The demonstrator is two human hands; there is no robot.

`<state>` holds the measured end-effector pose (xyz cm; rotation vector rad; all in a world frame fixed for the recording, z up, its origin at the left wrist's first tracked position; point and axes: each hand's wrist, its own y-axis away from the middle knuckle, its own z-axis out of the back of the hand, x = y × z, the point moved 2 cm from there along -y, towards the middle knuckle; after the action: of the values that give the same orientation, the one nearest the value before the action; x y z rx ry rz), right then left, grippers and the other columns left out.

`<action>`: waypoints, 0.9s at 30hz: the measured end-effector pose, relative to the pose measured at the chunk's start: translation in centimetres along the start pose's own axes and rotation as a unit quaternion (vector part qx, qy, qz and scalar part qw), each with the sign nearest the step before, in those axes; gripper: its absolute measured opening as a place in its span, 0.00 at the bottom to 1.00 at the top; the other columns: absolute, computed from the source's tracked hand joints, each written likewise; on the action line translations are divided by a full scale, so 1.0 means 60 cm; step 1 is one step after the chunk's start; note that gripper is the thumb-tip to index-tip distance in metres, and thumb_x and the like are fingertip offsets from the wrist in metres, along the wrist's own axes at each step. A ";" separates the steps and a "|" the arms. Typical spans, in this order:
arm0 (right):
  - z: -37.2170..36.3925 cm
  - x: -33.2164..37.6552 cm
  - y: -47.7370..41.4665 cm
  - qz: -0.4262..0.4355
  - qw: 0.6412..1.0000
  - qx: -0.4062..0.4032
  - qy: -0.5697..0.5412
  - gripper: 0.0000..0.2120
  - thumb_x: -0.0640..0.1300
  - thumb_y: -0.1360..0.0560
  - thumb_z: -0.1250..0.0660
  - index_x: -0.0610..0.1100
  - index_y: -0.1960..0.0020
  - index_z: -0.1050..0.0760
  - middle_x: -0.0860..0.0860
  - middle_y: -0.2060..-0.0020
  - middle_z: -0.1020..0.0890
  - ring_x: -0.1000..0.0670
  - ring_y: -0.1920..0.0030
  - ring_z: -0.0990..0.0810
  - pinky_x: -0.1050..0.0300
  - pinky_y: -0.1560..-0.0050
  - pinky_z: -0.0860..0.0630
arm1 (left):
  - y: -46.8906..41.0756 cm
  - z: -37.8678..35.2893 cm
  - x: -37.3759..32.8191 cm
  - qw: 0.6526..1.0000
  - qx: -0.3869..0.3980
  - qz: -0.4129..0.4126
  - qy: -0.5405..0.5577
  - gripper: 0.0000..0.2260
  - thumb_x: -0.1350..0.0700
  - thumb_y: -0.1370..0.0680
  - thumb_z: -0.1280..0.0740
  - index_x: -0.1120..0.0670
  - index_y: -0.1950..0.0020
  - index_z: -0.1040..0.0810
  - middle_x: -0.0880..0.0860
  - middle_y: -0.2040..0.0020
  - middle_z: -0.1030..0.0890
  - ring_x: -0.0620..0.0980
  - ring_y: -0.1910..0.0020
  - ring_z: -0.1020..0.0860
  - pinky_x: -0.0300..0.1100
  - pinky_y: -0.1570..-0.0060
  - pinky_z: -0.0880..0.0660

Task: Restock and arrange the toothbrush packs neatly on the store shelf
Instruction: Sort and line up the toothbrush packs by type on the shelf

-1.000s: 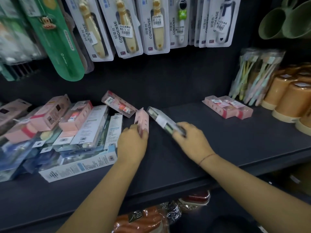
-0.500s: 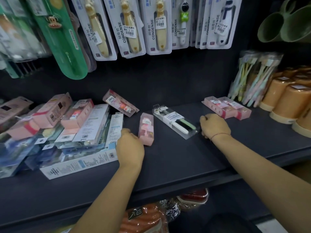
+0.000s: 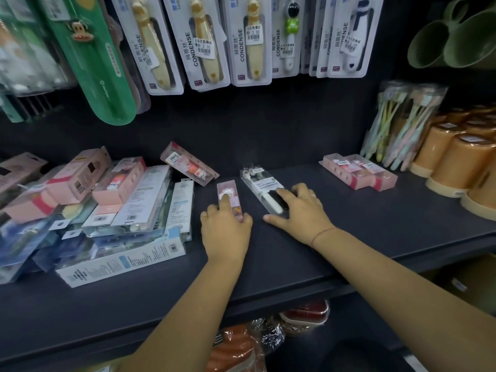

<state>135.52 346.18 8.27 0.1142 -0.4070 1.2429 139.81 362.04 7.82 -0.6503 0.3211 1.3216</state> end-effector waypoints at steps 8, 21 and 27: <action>0.045 0.050 0.045 -0.016 0.896 -0.014 -0.443 0.12 0.50 0.20 0.37 0.56 0.37 0.28 0.52 0.40 0.23 0.53 0.40 0.22 0.54 0.35 0.27 | 0.044 0.024 -0.037 0.974 -0.126 -0.068 0.175 0.22 0.52 0.23 0.32 0.54 0.29 0.28 0.51 0.43 0.21 0.44 0.49 0.34 0.36 0.51 0.37; 0.176 -0.252 -0.041 -0.236 0.871 -0.243 -0.357 0.15 0.42 0.19 0.40 0.41 0.33 0.25 0.43 0.36 0.23 0.43 0.39 0.24 0.48 0.37 0.26 | 0.045 -0.067 -0.087 0.970 0.192 -0.145 -0.022 0.31 0.40 0.19 0.43 0.49 0.20 0.50 0.56 0.20 0.58 0.57 0.22 0.47 0.48 0.24 0.53; 0.166 -0.300 -0.086 -0.219 0.928 -0.192 -0.232 0.16 0.42 0.18 0.44 0.39 0.35 0.24 0.39 0.36 0.24 0.38 0.35 0.27 0.52 0.34 0.33 | 0.043 -0.068 -0.087 0.967 0.195 -0.163 0.018 0.25 0.47 0.17 0.42 0.46 0.21 0.44 0.50 0.19 0.56 0.55 0.23 0.43 0.46 0.25 0.47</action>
<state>133.26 325.35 11.62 0.1534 -0.9732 0.6665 136.68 355.75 6.93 -0.3735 0.4679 0.8983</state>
